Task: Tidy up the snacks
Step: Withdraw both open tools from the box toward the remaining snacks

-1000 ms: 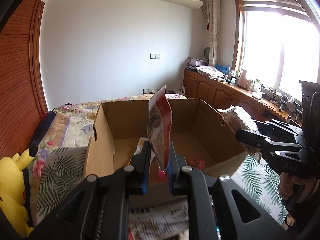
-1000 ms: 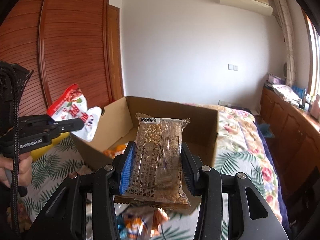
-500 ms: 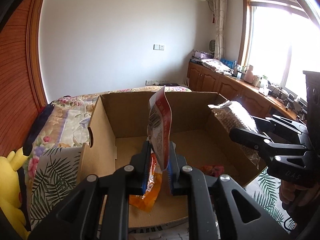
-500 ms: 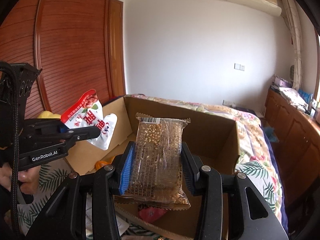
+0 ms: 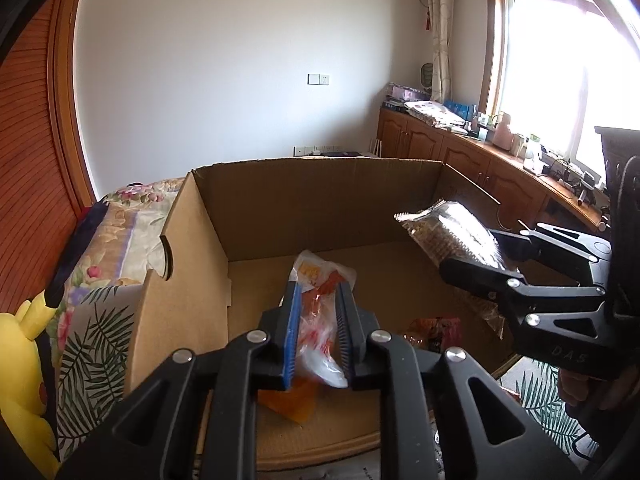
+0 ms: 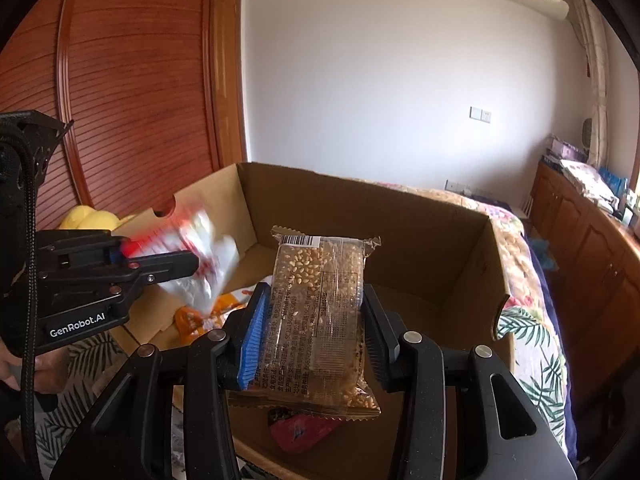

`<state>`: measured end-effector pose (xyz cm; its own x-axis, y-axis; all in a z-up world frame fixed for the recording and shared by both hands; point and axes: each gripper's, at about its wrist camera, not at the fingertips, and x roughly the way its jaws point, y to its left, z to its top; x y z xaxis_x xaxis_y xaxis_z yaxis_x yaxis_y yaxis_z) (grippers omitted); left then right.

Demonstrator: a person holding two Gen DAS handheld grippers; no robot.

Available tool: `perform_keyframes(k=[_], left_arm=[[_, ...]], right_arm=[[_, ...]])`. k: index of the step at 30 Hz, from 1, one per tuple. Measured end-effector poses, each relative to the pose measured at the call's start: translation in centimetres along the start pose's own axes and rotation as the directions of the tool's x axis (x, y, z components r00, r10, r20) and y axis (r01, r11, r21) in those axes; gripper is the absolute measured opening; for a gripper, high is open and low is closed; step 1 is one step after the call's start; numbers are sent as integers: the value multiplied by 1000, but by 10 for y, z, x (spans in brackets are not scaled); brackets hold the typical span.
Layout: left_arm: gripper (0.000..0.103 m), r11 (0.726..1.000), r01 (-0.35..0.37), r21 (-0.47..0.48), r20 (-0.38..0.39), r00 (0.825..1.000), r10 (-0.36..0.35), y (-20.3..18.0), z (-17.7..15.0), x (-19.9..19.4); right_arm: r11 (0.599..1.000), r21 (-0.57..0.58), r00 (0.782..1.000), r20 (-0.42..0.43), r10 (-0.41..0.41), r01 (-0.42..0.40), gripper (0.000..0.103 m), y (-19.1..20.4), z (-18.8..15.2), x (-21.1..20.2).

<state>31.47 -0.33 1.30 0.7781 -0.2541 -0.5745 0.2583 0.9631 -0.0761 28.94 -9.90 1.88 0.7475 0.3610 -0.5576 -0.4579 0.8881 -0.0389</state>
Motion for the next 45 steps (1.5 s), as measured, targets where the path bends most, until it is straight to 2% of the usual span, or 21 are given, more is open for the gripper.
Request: perform_keyframes(k=[12,19,27,34,36,45], left_arm=[[23,1000,-9,5,11,1000,9,-1,-3,-17],[25,1000,-6,17,38,999,5,-7,-8,-47],[43,999,-10,34,64,998,8,-13,-19,-80],[47,999,-16,37,39,999,15,-12,-39,-92],[52,999,-12,31,23,1000,11,-11,-47,-91],[54,1000,5,-6,-51,999,-5,-6,-83,-81]], right_arm=[[1000,5,1000,-9,-2,2,50,0,-4,-2],[1000,-2,999,33,-5,5,51,13,-5,-38],[1000,-2,999,54,8,-8,52,24,-24,-83],[1000,24,1000,29,8,-9,52,24,-50,-96],[1000,27,1000,18,7,-8,52,24,-57,-98],[999,53,998,-63,3,0,52,18,-90,-86]])
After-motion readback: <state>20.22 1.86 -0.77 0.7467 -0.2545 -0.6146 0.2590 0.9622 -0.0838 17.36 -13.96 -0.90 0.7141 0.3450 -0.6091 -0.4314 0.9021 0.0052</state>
